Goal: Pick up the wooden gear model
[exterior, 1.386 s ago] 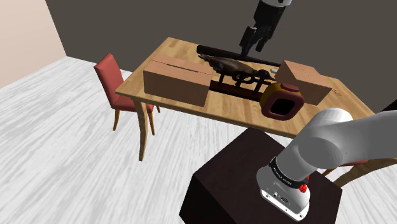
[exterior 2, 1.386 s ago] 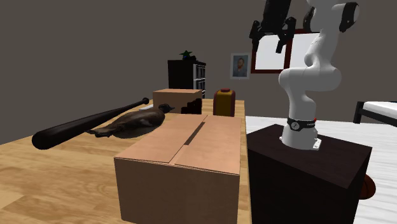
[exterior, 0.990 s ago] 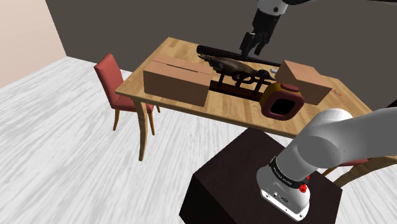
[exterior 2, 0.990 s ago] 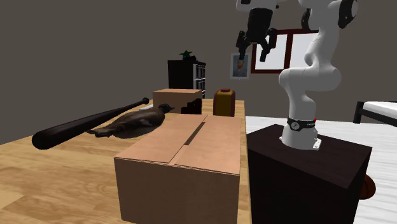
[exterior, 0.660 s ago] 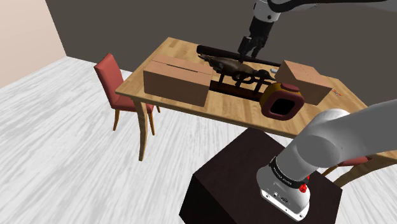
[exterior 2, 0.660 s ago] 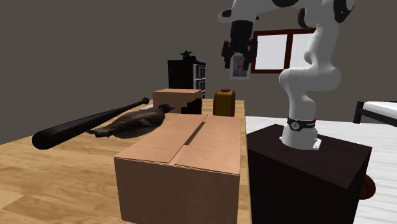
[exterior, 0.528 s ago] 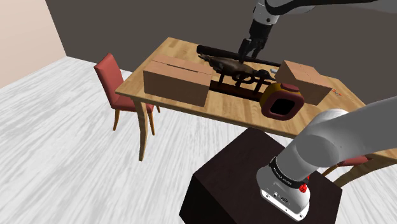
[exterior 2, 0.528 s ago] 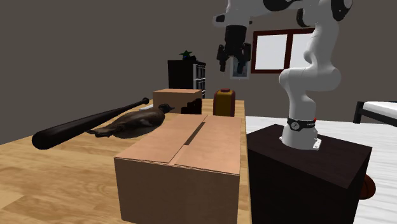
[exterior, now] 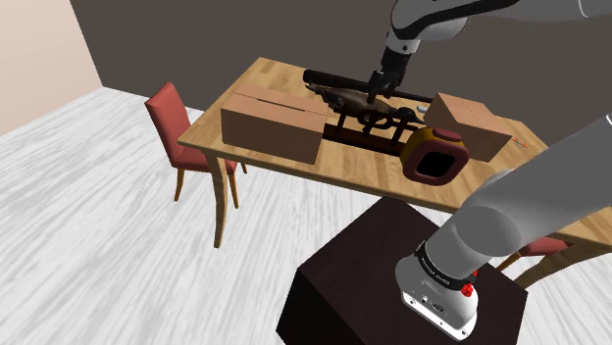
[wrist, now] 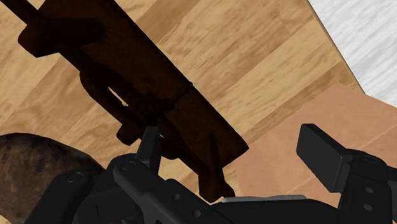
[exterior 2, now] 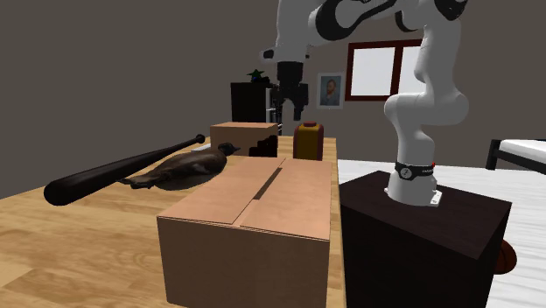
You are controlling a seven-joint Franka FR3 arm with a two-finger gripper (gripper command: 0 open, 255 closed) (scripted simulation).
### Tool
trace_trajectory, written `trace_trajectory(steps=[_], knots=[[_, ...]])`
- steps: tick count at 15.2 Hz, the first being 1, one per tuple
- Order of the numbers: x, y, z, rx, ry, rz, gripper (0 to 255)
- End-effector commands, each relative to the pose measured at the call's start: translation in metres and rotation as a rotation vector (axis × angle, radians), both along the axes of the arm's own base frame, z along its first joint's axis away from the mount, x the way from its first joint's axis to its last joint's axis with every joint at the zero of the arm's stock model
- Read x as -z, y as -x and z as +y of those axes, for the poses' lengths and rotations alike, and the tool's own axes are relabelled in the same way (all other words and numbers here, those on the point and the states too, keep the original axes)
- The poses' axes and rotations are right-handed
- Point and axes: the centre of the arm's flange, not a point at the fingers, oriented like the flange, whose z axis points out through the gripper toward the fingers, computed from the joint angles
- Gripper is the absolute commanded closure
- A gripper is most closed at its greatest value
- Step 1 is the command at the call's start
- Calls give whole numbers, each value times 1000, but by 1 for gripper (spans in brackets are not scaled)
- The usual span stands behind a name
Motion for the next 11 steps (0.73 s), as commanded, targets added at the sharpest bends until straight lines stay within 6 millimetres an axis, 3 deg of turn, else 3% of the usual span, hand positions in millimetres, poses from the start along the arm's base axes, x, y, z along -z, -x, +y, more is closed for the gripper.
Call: trace_trajectory(steps=[1, 7, 11], knots=[[16, -8, -21, 5, -10, 6, 0], [63, -35, -86, 23, -43, 23, 0], [81, -36, -88, 24, -44, 24, 0]])
